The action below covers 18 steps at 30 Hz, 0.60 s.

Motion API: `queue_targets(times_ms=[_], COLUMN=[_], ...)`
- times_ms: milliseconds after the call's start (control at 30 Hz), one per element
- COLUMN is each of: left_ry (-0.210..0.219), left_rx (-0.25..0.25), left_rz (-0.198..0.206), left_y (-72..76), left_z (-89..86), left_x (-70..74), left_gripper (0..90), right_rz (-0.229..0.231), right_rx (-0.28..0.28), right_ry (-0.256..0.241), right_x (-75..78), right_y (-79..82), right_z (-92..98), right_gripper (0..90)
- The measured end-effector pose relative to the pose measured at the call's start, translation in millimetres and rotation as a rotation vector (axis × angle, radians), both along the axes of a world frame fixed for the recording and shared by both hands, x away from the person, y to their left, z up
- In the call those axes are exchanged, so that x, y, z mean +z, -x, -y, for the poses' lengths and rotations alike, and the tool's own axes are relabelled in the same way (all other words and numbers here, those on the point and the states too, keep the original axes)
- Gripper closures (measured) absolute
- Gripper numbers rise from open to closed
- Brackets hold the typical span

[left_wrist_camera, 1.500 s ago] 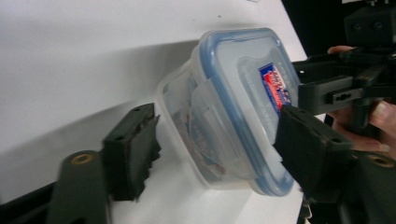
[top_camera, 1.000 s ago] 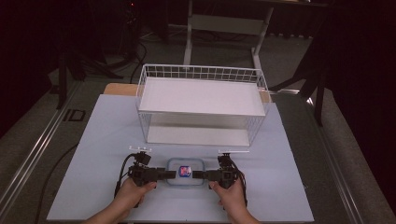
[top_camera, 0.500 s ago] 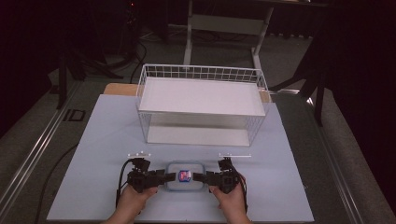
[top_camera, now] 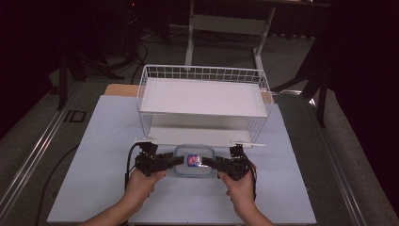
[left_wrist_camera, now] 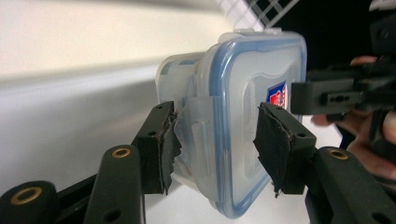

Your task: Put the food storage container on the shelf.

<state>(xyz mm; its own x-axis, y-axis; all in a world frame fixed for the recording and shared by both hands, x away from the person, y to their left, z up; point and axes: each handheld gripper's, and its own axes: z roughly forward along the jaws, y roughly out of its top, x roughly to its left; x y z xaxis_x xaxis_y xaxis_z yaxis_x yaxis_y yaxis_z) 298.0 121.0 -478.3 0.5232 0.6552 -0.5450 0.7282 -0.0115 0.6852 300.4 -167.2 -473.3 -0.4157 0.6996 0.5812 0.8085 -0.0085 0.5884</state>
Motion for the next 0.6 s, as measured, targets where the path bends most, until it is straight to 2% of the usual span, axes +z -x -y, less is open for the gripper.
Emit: queue_targets(times_ms=[167, 267, 367, 500, 600], left_ry=[0.019, 0.007, 0.011, 0.005, -0.001], left_rx=[0.006, -0.009, -0.005, -0.003, 0.012], left_rz=[0.044, 0.030, 0.019, 0.006, 0.013], left_y=[-17.9, -28.2, -37.8, -50.5, -57.8], left_z=[8.2, 13.8, 17.7, 21.1, 22.7], left_x=[4.0, 0.8, -3.1, -7.9, -11.9], left_gripper=[50.1, 49.9, 49.8, 49.8, 49.7], right_rz=[0.051, 0.070, 0.070, 0.065, 0.064], right_rx=[-0.038, -0.057, -0.080, -0.104, -0.118], right_ry=[-0.005, 0.005, 0.010, -0.001, -0.014], right_x=[9.2, 11.0, 10.0, 3.0, -3.5], right_y=[-15.9, -25.1, -34.3, -44.8, -52.9], right_z=[7.0, 10.3, 13.1, 16.3, 16.6], right_gripper=[41.9, 41.8, 41.7, 41.7, 41.7])
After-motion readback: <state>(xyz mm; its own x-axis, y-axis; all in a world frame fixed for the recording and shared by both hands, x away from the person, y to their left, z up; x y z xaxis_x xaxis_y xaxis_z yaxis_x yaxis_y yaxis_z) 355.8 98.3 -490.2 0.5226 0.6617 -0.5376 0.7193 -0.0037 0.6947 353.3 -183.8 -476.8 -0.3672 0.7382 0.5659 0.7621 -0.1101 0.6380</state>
